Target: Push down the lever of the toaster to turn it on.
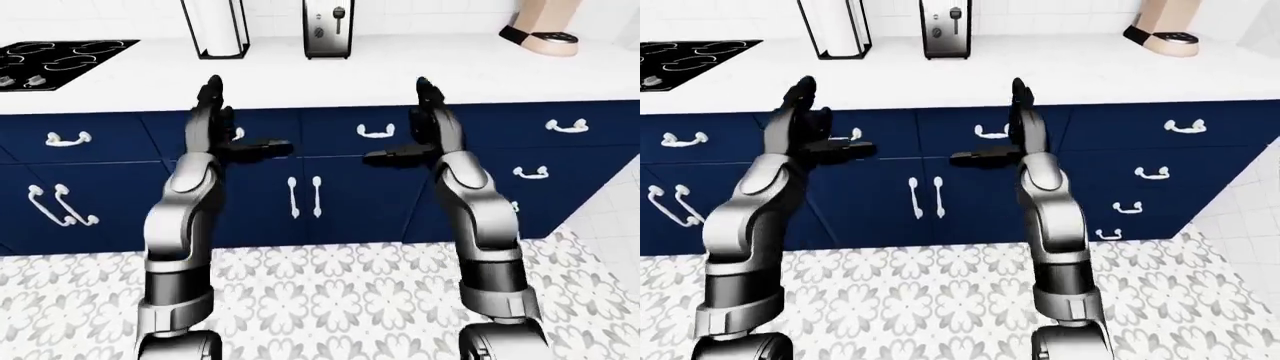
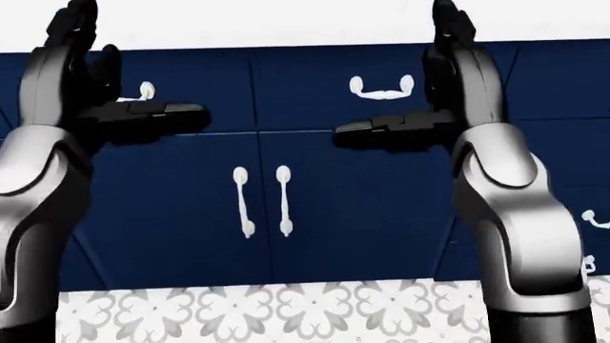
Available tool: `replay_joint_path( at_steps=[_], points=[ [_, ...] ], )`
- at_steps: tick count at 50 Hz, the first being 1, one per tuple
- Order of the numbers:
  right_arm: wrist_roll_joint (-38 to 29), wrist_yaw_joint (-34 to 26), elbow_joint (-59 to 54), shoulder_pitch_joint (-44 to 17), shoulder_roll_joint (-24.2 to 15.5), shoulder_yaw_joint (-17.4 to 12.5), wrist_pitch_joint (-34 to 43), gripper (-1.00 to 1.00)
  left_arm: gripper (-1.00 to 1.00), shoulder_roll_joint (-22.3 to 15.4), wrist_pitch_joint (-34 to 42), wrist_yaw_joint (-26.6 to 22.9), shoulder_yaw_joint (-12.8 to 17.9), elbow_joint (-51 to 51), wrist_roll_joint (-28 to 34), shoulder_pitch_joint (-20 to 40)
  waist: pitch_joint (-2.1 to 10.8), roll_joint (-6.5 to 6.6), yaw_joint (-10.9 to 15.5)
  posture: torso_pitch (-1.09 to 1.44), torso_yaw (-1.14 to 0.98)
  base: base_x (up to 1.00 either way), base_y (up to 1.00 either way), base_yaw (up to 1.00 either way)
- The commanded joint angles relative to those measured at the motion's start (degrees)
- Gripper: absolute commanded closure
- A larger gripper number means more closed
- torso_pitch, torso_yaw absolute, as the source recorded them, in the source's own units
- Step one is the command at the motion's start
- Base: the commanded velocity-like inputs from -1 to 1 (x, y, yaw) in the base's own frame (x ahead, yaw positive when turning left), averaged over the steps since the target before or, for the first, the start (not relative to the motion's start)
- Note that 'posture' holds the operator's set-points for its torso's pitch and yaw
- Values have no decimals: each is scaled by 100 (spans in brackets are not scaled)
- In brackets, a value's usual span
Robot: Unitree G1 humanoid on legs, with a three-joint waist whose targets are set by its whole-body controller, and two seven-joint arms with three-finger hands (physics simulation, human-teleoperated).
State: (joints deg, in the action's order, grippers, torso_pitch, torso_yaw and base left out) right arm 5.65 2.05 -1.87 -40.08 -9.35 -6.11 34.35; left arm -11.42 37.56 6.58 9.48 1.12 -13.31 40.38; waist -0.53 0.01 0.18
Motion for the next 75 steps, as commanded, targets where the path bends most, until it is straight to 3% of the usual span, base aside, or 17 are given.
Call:
replay_joint_path(
  at_steps=[1, 3, 7, 14, 21, 32, 49, 50, 60, 63, 66, 67, 71, 75],
  points=[
    [-5, 18, 105, -492, -166, -29, 265, -100, -100, -155, 295, 89, 12, -20, -169, 449, 105, -10, 3, 0, 0, 0, 0, 0],
    [-54, -38, 133, -797, -241, 41, 503, -100, -100, -277, 489, 45, -40, -71, -215, 772, 92, 2, 3, 0, 0, 0, 0, 0],
    [49, 26, -108, -1224, -278, -127, 460, -100, -100, -407, 552, 0, 23, -338, -315, 1222, 65, 9, -1, 0, 0, 0, 0, 0],
    [350, 92, -493, -1839, -579, -265, 378, -100, -100, -572, 94, -10, 66, -971, -444, 1589, 21, -3, 6, 0, 0, 0, 0, 0],
    [555, 153, 114, -1833, -621, -218, 732, -100, -100, -758, 640, 245, 223, -340, -917, 1696, -23, -3, -7, 0, 0, 0, 0, 0],
    [693, 208, 520, -1794, -701, -241, 966, -100, -100, -1013, 716, 538, 313, -194, -1342, 1759, -42, 17, -6, 0, 0, 0, 0, 0],
    [685, 151, 429, -1750, -709, -221, 846, -100, -100, -1018, 644, 570, 245, -201, -1407, 1723, -69, 20, -15, 0, 0, 1, 0, 0],
    [690, 156, 451, -1756, -708, -227, 870, -100, -100, -1019, 653, 569, 246, -189, -1412, 1726, 54, 45, -19, 0, 0, 5, 0, 0],
    [683, 162, 477, -1761, -707, -221, 890, -100, -100, -1043, 652, 576, 267, -187, -1449, 1749, -43, 52, -24, 0, 0, 13, 0, 0],
    [685, 167, 491, -1769, -710, -235, 895, -100, -100, -1042, 667, 594, 268, -162, -1467, 1751, -113, 121, -13, 0, 0, 25, 0, 0],
    [682, 166, 493, -1763, -713, -231, 890, -100, -100, -1038, 674, 605, 259, -147, -1469, 1748, -131, 299, -15, 0, 0, 25, 0, 0],
    [682, 171, 486, -1767, -712, -234, 890, -100, -100, -1034, 666, 605, 257, -154, -1468, 1745, -112, 306, -33, 0, 0, 26, 0, 0],
    [668, 170, 482, -1758, -710, -223, 883, -100, -100, -1023, 648, 598, 241, -161, -1450, 1736, -57, 264, -19, 0, 0, 25, 0, 0],
    [660, 157, 497, -1758, -710, -215, 917, -100, -100, -1018, 640, 598, 247, -169, -1448, 1739, -69, 38, 27, 0, 0, 23, 0, 0]
  ],
)
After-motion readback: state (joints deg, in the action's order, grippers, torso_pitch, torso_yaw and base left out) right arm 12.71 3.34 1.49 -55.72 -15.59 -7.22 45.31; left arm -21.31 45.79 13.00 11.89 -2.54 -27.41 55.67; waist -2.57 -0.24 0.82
